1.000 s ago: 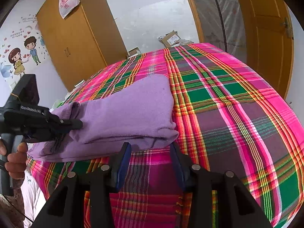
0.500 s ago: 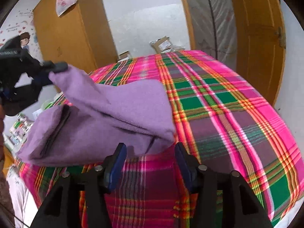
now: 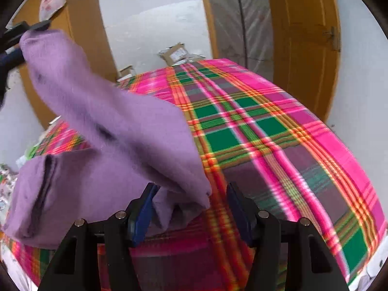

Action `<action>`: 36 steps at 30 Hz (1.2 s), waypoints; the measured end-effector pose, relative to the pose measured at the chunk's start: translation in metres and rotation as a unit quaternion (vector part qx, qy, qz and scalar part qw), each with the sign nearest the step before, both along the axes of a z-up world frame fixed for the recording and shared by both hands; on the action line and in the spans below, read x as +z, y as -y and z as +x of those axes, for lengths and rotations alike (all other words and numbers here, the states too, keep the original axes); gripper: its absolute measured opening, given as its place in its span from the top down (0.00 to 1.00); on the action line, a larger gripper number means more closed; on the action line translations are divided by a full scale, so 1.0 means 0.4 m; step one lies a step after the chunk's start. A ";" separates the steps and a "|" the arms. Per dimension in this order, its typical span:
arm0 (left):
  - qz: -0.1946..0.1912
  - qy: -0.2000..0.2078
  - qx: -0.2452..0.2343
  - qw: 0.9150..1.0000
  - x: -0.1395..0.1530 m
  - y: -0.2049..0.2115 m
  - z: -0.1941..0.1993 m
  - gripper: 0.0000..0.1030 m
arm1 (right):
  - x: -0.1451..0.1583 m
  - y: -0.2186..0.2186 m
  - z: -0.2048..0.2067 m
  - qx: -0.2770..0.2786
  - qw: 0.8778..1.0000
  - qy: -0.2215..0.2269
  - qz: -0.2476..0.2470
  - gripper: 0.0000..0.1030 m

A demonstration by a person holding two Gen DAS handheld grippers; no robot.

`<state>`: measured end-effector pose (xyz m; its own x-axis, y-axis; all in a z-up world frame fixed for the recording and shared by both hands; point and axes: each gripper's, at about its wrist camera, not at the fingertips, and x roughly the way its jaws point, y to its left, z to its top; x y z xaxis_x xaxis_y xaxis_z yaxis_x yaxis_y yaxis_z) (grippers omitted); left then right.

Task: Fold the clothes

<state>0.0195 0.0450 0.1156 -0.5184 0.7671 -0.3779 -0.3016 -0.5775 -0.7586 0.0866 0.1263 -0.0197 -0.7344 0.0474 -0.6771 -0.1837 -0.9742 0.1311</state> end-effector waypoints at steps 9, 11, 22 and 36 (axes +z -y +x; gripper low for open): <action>-0.030 0.012 0.003 0.999 -0.030 0.008 -0.005 0.99 | -0.009 -0.031 0.037 -0.001 1.000 0.001 0.026 0.43; -0.044 0.031 0.005 0.999 -0.058 0.016 -0.010 0.99 | -0.007 -0.035 0.036 0.000 1.000 0.000 0.023 0.43; -0.105 0.161 0.040 0.981 -0.242 0.081 -0.014 0.70 | -0.006 -0.038 0.051 0.001 1.000 -0.009 0.021 0.43; -0.067 0.253 0.025 0.965 -0.325 0.095 0.005 0.68 | -0.013 -0.048 0.070 -0.006 0.999 -0.019 0.048 0.39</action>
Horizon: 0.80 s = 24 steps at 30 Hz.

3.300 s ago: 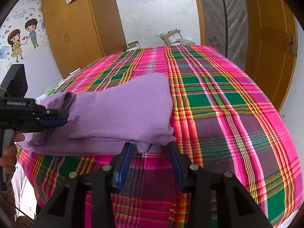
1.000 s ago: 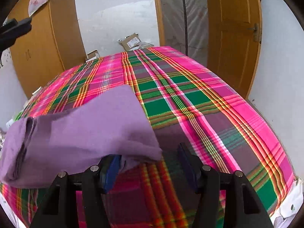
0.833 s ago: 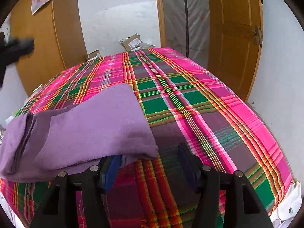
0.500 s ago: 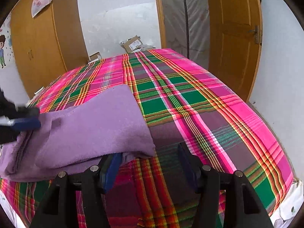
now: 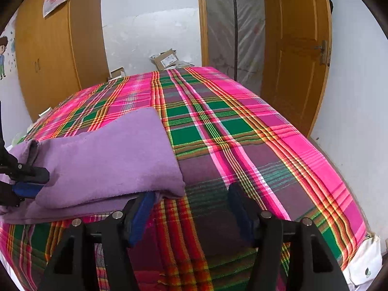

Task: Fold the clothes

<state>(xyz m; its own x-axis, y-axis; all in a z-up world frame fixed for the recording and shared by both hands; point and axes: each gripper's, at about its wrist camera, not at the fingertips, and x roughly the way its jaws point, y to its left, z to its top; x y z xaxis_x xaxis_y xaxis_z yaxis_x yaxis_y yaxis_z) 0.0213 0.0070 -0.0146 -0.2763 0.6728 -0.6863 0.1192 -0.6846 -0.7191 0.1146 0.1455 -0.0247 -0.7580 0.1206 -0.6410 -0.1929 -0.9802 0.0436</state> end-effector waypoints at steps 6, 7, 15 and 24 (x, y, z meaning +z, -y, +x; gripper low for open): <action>-0.007 -0.003 0.002 1.000 0.002 0.002 0.018 0.68 | -0.002 0.001 0.002 -0.001 1.000 -0.003 0.003 0.39; -0.006 -0.001 0.006 1.000 0.002 0.003 0.019 0.68 | -0.002 0.001 0.003 -0.001 1.000 -0.004 0.004 0.39; 0.018 0.030 0.019 0.999 -0.002 -0.001 -0.003 0.68 | -0.006 0.000 0.007 -0.002 1.000 -0.010 0.004 0.39; 0.068 0.013 0.023 0.997 -0.011 0.004 -0.017 0.87 | -0.006 0.000 0.007 -0.001 1.000 -0.011 0.004 0.39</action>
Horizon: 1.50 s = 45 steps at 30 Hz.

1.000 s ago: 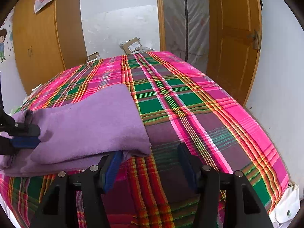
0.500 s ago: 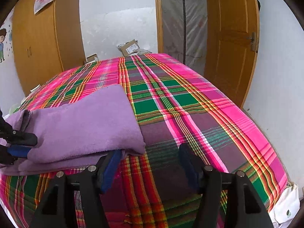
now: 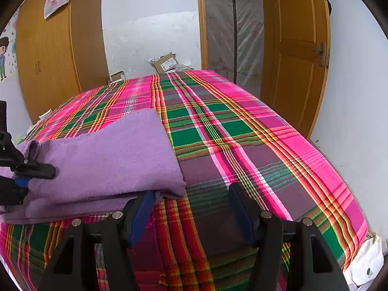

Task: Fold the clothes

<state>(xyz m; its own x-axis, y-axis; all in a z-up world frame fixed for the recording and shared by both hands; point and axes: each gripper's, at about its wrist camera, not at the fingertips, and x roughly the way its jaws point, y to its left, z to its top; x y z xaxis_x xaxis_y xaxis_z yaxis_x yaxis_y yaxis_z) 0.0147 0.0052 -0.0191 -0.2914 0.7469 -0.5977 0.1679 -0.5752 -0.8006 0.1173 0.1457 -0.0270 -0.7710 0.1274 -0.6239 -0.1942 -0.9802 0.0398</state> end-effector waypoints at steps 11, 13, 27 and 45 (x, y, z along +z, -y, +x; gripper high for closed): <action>0.027 -0.086 0.037 0.995 0.094 0.075 0.040 0.89 | 0.008 0.007 0.007 -0.002 1.000 0.002 0.013 0.39; 0.029 -0.089 0.039 0.995 0.098 0.084 0.045 0.89 | 0.012 0.010 0.010 -0.004 1.000 0.001 0.018 0.39; 0.008 -0.061 0.053 0.997 0.035 0.096 0.038 0.89 | 0.041 -0.039 0.054 -0.002 0.999 -0.036 -0.024 0.40; -0.039 -0.056 0.052 0.996 0.011 0.100 0.051 0.89 | 0.069 0.039 -0.025 0.073 0.997 -0.021 -0.030 0.50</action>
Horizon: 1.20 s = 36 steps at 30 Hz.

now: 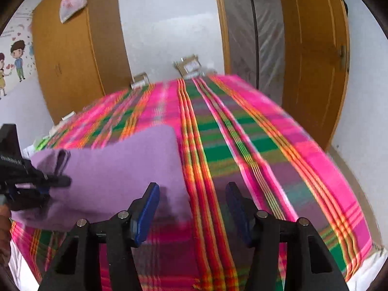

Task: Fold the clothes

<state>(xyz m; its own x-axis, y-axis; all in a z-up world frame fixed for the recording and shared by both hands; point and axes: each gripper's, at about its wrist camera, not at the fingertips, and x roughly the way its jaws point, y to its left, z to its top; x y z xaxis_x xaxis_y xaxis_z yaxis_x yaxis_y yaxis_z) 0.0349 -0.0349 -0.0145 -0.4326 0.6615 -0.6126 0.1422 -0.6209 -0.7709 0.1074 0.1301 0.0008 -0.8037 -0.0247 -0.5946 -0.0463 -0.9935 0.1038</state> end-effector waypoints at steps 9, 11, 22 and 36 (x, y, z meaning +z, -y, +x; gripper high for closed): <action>-0.001 0.011 -0.004 1.000 -0.005 0.004 -0.004 0.88 | -0.039 0.063 -0.040 0.024 0.998 0.037 0.055 0.73; 0.008 0.011 0.000 1.000 0.006 0.008 -0.003 0.88 | -0.027 0.066 -0.038 0.018 0.998 0.038 0.054 0.73; 0.004 -0.033 0.028 0.999 0.082 0.077 0.050 0.85 | -0.026 0.186 -0.039 0.079 0.995 0.033 0.059 0.73; -0.029 -0.074 0.059 0.995 0.122 0.199 0.141 0.85 | -0.051 0.407 -0.035 0.178 0.980 0.031 0.083 0.74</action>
